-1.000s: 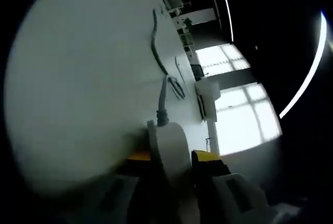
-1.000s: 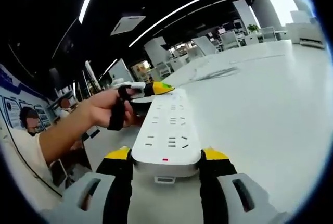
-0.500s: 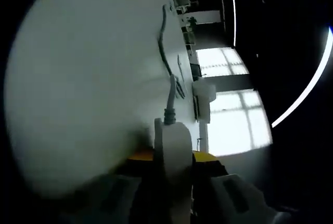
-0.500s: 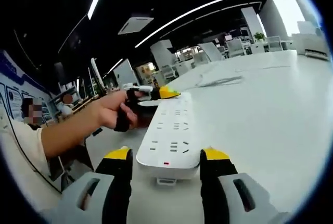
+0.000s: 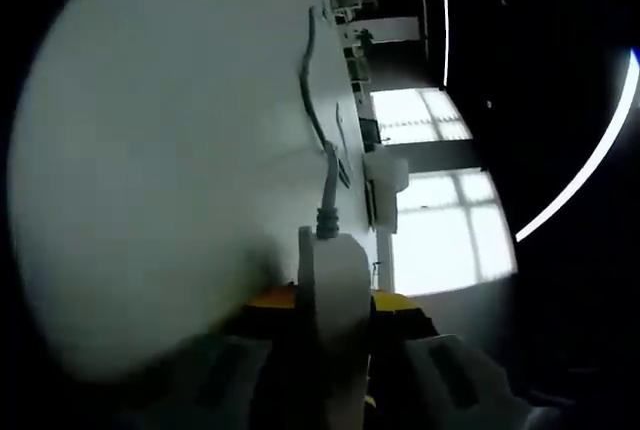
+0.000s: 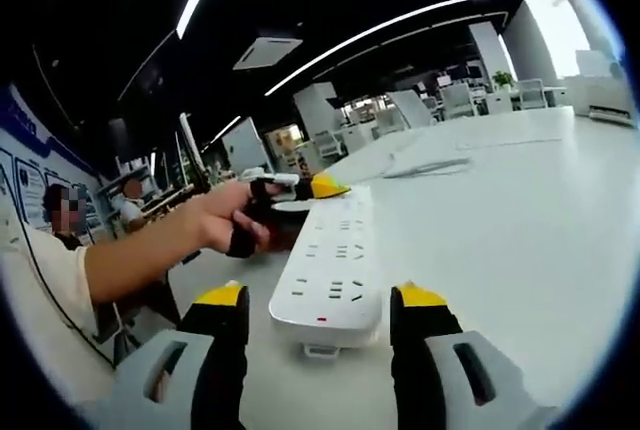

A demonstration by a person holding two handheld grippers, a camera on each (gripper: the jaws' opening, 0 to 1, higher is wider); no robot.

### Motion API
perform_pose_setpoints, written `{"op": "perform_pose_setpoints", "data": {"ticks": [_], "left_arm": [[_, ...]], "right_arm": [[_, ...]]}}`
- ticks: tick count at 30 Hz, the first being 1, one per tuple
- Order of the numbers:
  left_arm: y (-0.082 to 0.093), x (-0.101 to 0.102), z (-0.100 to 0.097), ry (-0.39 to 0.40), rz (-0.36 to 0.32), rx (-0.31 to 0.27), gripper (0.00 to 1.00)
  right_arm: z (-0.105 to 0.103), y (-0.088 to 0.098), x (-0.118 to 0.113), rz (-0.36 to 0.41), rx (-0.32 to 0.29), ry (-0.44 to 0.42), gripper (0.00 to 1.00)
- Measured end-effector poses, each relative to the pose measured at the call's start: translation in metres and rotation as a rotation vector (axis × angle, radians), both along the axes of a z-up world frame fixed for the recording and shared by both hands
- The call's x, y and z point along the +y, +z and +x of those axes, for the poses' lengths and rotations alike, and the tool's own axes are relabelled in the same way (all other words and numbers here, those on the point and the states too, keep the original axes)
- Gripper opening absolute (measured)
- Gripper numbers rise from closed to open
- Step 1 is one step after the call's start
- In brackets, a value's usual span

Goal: Pick up the power strip scattered on the table, fix it on the side mounting bracket of the table, and press the switch

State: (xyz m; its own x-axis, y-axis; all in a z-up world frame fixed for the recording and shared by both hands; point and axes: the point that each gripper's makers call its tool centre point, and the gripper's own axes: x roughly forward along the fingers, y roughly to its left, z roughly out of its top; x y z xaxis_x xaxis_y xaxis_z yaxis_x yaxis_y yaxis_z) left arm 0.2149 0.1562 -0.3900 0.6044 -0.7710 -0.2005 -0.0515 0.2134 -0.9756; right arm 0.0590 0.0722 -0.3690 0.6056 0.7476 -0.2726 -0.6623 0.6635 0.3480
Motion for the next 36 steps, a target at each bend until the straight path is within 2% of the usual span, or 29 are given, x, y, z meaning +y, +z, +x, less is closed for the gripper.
{"op": "perform_pose_setpoints", "data": {"ticks": [7, 22, 27, 36], "left_arm": [[0.001, 0.006, 0.006, -0.001, -0.009, -0.008, 0.27], [0.004, 0.01, 0.007, -0.016, -0.028, -0.014, 0.27], [0.006, 0.01, 0.001, -0.033, -0.024, -0.017, 0.26], [0.021, 0.023, 0.003, -0.039, -0.048, -0.036, 0.26]], "right_arm": [[-0.003, 0.002, -0.002, -0.01, -0.015, -0.003, 0.52], [-0.009, 0.006, -0.01, -0.011, -0.034, -0.016, 0.51], [-0.011, 0.005, -0.013, -0.004, -0.031, -0.021, 0.51], [-0.013, 0.014, -0.015, 0.007, -0.048, -0.021, 0.5]]}}
